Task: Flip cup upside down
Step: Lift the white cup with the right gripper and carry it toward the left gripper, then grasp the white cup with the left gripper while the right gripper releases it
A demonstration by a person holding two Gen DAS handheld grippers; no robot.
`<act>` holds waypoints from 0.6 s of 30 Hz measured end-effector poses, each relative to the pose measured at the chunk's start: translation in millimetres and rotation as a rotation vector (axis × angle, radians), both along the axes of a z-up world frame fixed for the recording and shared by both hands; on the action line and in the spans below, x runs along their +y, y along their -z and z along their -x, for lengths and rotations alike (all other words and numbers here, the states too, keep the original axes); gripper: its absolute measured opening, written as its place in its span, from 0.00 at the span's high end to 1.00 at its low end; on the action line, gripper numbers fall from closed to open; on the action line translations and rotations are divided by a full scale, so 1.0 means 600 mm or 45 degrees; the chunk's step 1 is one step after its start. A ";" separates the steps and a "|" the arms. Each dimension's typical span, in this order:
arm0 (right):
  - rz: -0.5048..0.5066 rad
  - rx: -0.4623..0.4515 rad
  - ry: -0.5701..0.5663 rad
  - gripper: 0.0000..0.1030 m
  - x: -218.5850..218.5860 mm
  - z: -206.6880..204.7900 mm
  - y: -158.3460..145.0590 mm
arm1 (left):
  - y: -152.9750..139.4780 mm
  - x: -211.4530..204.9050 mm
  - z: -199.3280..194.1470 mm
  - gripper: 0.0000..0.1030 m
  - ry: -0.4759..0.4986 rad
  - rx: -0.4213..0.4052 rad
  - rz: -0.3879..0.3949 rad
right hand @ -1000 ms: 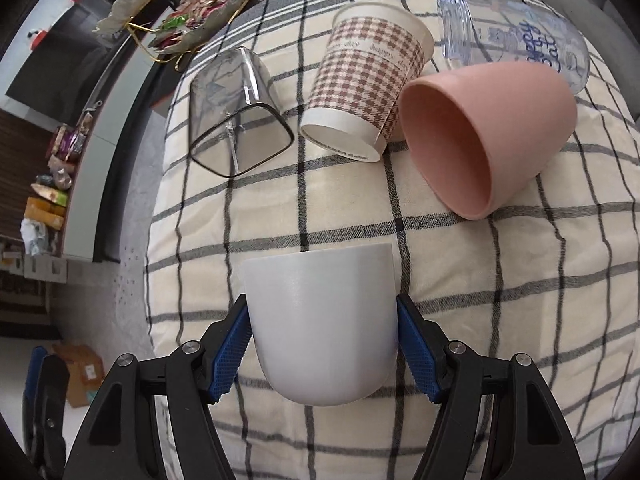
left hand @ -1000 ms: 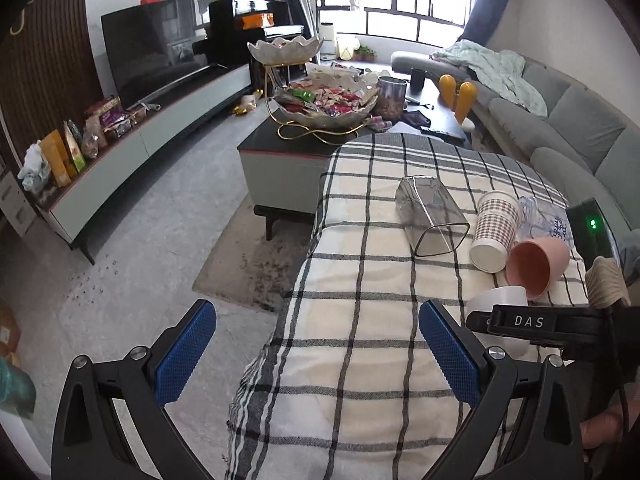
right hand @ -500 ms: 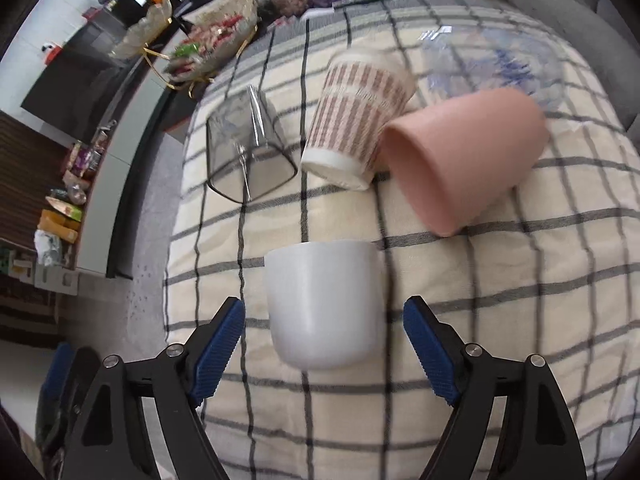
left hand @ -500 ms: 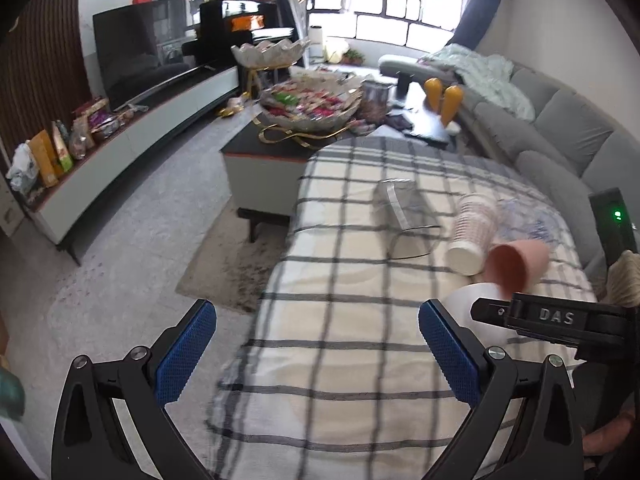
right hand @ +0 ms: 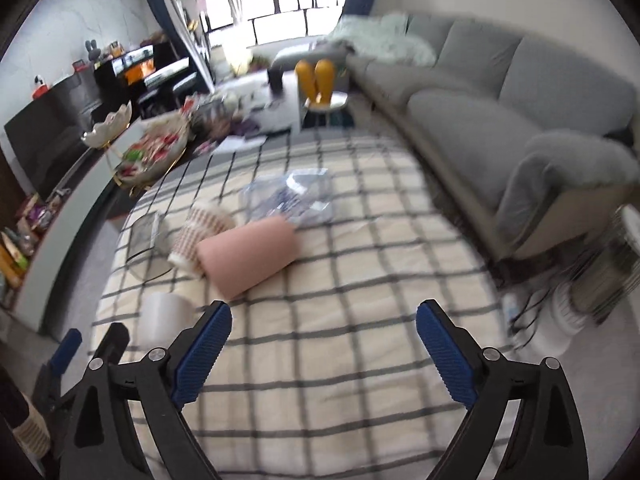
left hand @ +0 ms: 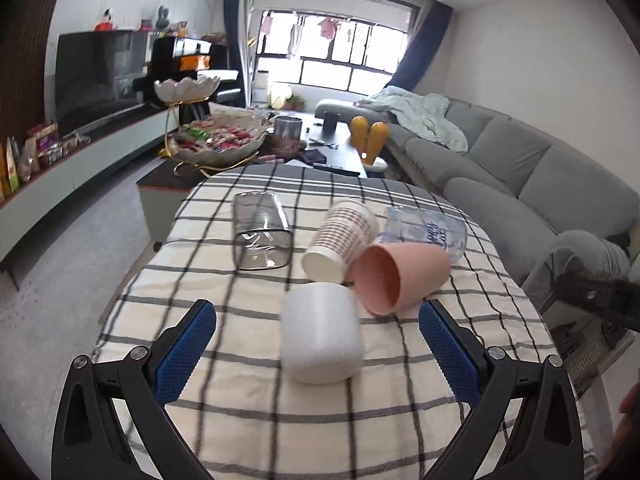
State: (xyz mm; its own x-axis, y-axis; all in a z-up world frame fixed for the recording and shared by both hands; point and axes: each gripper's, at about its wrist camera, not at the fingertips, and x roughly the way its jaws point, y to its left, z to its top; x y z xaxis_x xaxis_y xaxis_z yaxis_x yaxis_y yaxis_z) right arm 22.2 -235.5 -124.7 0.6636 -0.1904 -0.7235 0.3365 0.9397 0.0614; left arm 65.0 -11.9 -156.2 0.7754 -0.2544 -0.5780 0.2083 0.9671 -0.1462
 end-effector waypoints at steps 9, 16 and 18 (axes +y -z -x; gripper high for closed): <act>-0.010 -0.007 0.016 0.08 -0.031 0.015 0.021 | 0.062 -0.036 -0.013 0.00 -0.061 -0.062 -0.119; -0.049 0.028 0.017 0.08 -0.037 0.014 0.036 | 0.088 -0.064 -0.022 0.00 -0.021 -0.021 -0.169; -0.073 0.041 0.024 0.08 -0.041 0.012 0.041 | 0.092 -0.067 -0.027 0.02 -0.030 0.011 -0.173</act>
State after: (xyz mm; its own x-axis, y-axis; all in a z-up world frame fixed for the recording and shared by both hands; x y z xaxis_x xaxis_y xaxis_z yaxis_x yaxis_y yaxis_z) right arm 14.8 -259.8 -149.3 0.6362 -0.1602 -0.7547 0.3568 0.9284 0.1036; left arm 81.2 -52.2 -211.4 0.7751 -0.1554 -0.6124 0.1848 0.9827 -0.0154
